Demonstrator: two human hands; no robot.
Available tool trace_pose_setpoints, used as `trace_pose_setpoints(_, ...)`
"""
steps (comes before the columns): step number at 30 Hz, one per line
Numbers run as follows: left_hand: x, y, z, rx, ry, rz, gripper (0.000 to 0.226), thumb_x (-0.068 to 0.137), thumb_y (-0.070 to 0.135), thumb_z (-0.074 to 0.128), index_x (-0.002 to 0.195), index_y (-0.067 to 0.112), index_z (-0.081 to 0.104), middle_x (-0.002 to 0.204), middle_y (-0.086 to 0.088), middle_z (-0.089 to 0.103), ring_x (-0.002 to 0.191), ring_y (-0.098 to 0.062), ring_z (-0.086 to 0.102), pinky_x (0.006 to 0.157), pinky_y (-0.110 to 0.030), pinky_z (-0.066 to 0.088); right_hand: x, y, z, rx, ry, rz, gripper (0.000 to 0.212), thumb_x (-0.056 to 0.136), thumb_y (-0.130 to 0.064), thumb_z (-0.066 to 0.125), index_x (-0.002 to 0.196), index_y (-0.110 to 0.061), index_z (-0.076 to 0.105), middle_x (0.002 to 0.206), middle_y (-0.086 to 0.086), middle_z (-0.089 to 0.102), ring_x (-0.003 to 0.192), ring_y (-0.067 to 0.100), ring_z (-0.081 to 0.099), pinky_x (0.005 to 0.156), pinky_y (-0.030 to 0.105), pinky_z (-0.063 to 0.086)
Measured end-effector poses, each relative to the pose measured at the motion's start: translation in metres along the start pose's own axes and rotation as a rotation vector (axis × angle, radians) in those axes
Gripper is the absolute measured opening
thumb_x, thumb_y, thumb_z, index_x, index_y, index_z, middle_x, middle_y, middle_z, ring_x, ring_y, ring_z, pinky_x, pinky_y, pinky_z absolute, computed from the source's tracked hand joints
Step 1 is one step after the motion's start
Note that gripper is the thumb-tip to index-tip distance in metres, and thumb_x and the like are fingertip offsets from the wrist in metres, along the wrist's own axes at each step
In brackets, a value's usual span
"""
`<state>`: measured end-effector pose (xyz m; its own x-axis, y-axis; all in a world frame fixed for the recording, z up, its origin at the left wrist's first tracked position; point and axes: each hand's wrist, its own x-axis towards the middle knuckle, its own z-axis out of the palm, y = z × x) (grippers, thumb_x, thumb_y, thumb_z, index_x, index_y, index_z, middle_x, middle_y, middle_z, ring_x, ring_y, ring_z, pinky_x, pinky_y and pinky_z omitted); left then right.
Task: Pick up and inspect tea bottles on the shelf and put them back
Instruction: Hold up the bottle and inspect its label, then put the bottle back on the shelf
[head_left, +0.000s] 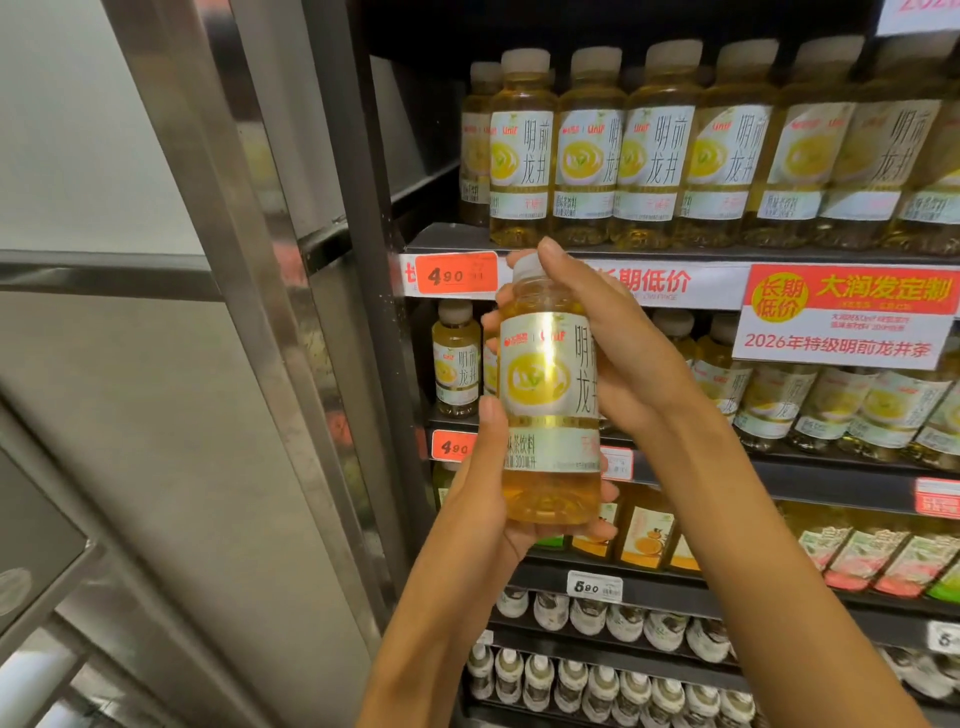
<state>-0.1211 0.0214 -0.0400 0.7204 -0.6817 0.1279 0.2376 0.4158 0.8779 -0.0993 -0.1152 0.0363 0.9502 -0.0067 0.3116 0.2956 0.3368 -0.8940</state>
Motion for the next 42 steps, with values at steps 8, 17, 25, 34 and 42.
trace_pose_setpoints(8,-0.007,0.006,0.007,-0.318,-0.126,-0.079,0.067,0.086,0.053,0.046,0.114,-0.005,0.065,0.099,-0.023,0.069,0.088,-0.029,0.070,0.077,-0.039,0.058,0.003,0.016,-0.006,0.236,0.056,0.326,0.041,0.093,-0.042,0.052,0.080,-0.011,0.073,0.081,0.012,0.072,0.084,0.023,0.070,0.077,0.035,0.058)
trace_pose_setpoints(17,-0.001,-0.001,0.005,-0.465,-0.101,-0.091,0.063,0.082,0.048,0.056,0.114,-0.006,0.065,0.099,-0.026,0.067,0.084,-0.031,0.070,0.076,-0.041,0.058,0.010,0.012,-0.004,0.080,0.110,0.227,0.027,0.095,-0.031,0.054,0.097,-0.005,0.063,0.088,0.014,0.069,0.075,0.023,0.068,0.068,0.033,0.057)
trace_pose_setpoints(25,0.004,0.016,-0.009,0.232,0.065,0.143,0.070,0.072,0.070,0.060,0.126,0.027,0.057,0.121,-0.002,0.068,0.113,-0.024,0.064,0.091,-0.034,0.054,0.005,-0.010,-0.003,-0.106,-0.031,-0.238,0.022,0.097,-0.024,0.047,0.116,-0.018,0.056,0.092,0.003,0.069,0.095,0.024,0.065,0.087,0.042,0.053)
trace_pose_setpoints(34,0.039,0.041,-0.004,0.444,0.121,0.456,0.054,0.078,0.038,0.071,0.126,0.025,0.053,0.119,0.004,0.068,0.111,-0.012,0.064,0.090,-0.027,0.054,0.016,-0.040,0.009,-0.357,0.027,-0.327,0.038,0.101,-0.026,0.043,0.130,-0.002,0.050,0.119,0.015,0.063,0.110,0.022,0.062,0.093,0.036,0.050)
trace_pose_setpoints(42,0.091,0.075,-0.010,0.639,0.348,0.655,0.054,0.086,0.016,0.068,0.136,0.017,0.047,0.129,0.001,0.059,0.115,-0.006,0.059,0.094,-0.031,0.053,0.059,-0.055,0.022,-0.453,0.090,-0.512,0.035,0.103,-0.014,0.040,0.137,-0.007,0.041,0.112,-0.005,0.063,0.106,0.009,0.064,0.090,0.029,0.053)
